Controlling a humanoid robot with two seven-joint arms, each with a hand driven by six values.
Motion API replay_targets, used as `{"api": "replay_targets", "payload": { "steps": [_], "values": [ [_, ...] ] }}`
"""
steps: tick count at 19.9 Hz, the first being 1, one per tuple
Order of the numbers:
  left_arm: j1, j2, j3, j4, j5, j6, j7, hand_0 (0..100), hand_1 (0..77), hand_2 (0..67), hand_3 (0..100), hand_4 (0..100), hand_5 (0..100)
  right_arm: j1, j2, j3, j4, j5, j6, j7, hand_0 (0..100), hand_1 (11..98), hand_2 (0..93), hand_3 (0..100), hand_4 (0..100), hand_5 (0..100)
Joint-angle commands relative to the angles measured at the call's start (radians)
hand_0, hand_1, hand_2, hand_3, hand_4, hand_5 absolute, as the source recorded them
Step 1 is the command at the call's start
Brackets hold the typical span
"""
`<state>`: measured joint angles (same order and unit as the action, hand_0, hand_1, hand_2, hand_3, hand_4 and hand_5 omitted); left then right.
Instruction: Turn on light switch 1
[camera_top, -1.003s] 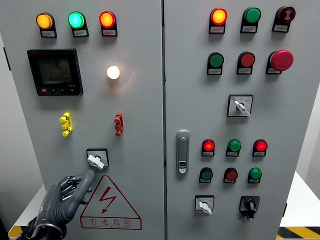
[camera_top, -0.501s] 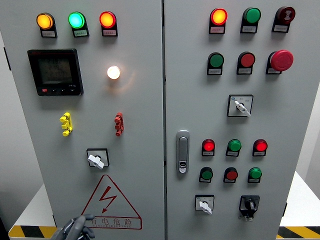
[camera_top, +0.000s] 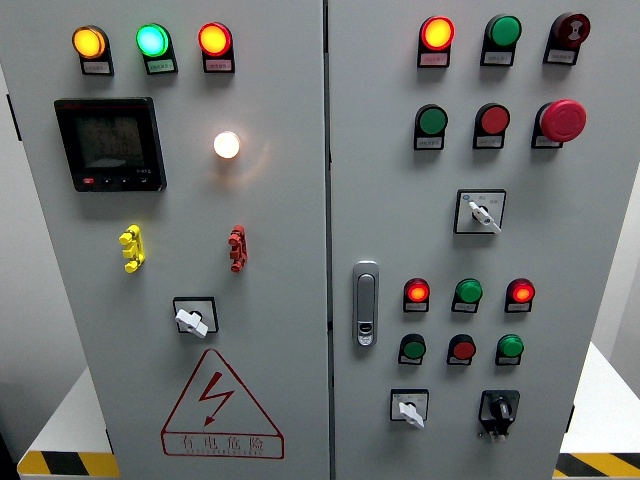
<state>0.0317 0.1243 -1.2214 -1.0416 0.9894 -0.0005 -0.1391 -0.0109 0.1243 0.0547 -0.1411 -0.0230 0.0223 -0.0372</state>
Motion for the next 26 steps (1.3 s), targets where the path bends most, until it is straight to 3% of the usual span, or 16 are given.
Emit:
{"api": "replay_targets", "payload": {
  "steps": [1,5,7,9,10,14,17,18,20,21,24,26],
  "values": [
    [-0.029,0.034,0.155,0.185,-0.145,0.000,-0.051,0,25.7,25.1,51,66,62,0.000,0.0000,-0.001,0.000,0.000,-0.001,0.000,0,19.9,0.0,20,19,10],
    [-0.108,0.025,0.403,0.472,-0.348,-0.001,-0.100,0,23.0,24.9,53,67,63,0.000,0.0000,-0.001,0.000,0.000,-0.001,0.000,0,20.0,0.0,20,19,10],
    [-0.148,0.002,0.550,0.613,-0.470,-0.013,-0.128,0,23.1,24.9,52,65,63,0.000,0.0000,0.001,0.000,0.000,0.001,0.000,0,19.8,0.0,20,19,10],
    [-0.193,-0.032,0.690,0.736,-0.586,-0.053,-0.140,0,24.2,24.7,48,63,60,0.000,0.0000,-0.001,0.000,0.000,0.001,0.000,0,19.2,0.0,20,19,10],
    [-0.200,-0.044,0.767,0.791,-0.630,-0.078,-0.140,0,25.4,24.7,44,59,53,0.000,0.0000,0.001,0.000,0.000,0.001,0.000,0,19.3,0.0,20,19,10],
    [-0.188,-0.077,0.966,0.874,-0.702,-0.130,-0.113,0,21.1,24.5,29,46,41,0.000,0.0000,-0.001,0.000,0.000,-0.001,0.000,0,19.8,0.0,20,19,10],
    [-0.144,-0.078,0.999,0.884,-0.712,-0.141,0.008,0,15.2,19.5,14,31,30,0.000,0.0000,-0.001,0.000,0.000,0.001,0.000,0,19.5,0.0,20,19,10],
    [-0.133,-0.077,0.999,0.887,-0.712,-0.148,0.047,0,14.0,16.0,9,17,21,0.000,0.0000,-0.001,0.000,0.000,0.001,0.000,0,19.6,0.0,20,19,10],
    [-0.105,-0.069,1.004,0.917,-0.707,-0.212,0.070,0,9.8,7.9,2,4,12,0.000,0.0000,-0.001,0.000,0.000,0.001,0.000,0,19.2,0.0,20,19,10],
    [-0.104,-0.078,1.005,0.951,-0.703,-0.257,0.075,0,5.8,3.9,0,0,3,0.000,0.0000,-0.001,0.000,0.000,0.001,0.000,0,19.3,0.0,20,19,10],
    [-0.104,-0.112,1.074,0.986,-0.700,-0.266,0.096,0,0.8,0.6,0,0,0,0.000,0.0000,0.001,0.000,0.000,0.001,0.000,0,19.7,0.0,20,19,10],
    [-0.102,-0.118,1.140,0.986,-0.707,-0.263,0.114,0,0.0,0.0,0,0,0,0.000,0.0000,-0.001,0.000,0.000,0.001,0.000,0,19.4,0.0,20,19,10]
  ]
}}
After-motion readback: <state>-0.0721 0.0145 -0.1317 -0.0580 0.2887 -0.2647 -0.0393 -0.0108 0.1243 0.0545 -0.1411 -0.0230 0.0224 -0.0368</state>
